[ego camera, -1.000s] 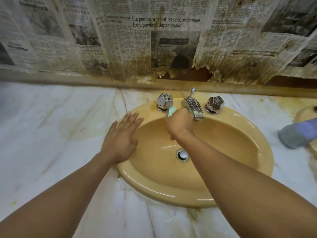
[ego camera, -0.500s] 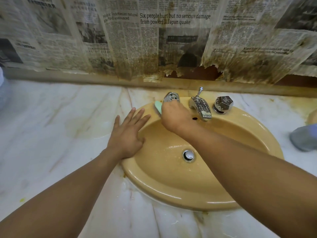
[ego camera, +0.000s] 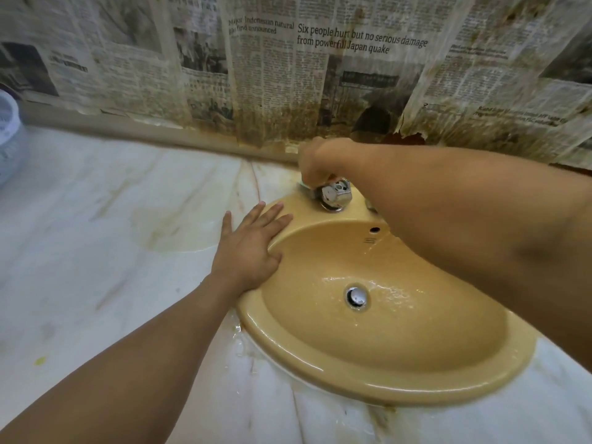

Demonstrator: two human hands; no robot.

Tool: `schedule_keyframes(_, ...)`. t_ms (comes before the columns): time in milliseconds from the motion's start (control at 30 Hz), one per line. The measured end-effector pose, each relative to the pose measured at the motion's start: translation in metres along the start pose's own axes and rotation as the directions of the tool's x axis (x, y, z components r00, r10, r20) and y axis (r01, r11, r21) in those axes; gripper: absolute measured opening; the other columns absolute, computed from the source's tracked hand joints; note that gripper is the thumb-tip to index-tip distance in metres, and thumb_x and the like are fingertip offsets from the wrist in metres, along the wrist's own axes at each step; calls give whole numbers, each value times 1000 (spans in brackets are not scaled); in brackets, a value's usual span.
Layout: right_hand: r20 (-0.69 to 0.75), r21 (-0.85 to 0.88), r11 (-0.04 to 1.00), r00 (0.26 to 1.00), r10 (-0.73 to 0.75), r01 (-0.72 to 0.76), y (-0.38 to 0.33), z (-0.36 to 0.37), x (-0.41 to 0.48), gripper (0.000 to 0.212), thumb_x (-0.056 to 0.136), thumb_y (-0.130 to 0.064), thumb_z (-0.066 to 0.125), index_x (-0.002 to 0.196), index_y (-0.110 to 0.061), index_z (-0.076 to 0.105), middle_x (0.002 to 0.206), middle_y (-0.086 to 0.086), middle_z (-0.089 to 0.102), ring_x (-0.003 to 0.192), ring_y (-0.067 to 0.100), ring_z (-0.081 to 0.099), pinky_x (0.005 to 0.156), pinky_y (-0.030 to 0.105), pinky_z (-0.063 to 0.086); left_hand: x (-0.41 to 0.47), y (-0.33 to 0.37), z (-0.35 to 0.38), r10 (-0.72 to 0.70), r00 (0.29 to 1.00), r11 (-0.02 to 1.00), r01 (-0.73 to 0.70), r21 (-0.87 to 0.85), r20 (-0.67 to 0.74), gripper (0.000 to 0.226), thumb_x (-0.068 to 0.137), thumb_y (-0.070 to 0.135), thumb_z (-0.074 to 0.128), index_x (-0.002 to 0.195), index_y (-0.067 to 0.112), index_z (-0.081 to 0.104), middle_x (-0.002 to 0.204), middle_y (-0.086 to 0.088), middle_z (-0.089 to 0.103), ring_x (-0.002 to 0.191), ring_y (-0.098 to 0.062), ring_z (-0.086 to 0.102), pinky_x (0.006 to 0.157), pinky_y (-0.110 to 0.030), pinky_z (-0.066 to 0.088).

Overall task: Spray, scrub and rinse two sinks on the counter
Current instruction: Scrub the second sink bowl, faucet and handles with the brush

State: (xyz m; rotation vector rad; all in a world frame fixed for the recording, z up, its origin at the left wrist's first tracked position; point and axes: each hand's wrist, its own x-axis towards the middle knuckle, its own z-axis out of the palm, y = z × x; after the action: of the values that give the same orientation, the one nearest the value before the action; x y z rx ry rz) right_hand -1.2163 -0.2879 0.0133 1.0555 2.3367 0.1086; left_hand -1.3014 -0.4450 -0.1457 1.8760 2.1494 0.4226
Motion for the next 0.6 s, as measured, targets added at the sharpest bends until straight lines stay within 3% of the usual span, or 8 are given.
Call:
schedule_keyframes(100,119,-103,994,993,-10,22,-9,1,9,23,94,-7,53,96,-1,75,75,8,62,57,19,51,51,29,40,1,-1,0,9,1000,1000,-10,-12,-11,74,94,43,59,158,50,22,167,29,5,157,-4,-2,124,-61,-2)
schedule_keyframes(267,137,-148,988,991,-14,34,0,-6,20,24,100,-17,58,112,0,70,79,8,60,59,20,49,54,30,39,2,-1,-1,4,1000,1000,-4,-22,-10,71,96,46,58,158,51,22,167,31,4,157,-3,-2,124,-60,-4)
schedule_keyframes(367,139,-63,998,990,-18,27,17,-11,32,24,99,-28,64,101,-5,66,73,6,55,59,20,45,54,30,38,2,-2,1,-5,1000,1000,5,-12,-16,72,96,47,57,157,51,22,166,33,3,156,-3,-1,125,-59,-2)
schedule_keyframes(467,154,128,992,988,-32,12,52,-8,41,27,97,-34,68,89,-8,62,71,8,52,53,19,40,47,26,36,3,-4,4,4,1000,1000,-4,-9,-29,71,95,49,57,157,51,23,166,33,4,157,-8,6,125,-59,4)
schedule_keyframes(600,114,214,976,992,-56,30,81,5,44,29,95,-29,70,104,-2,73,75,9,58,57,21,45,48,27,37,4,-6,5,11,999,1000,-11,15,-31,71,96,52,56,158,52,21,166,33,2,157,-11,9,124,-59,7)
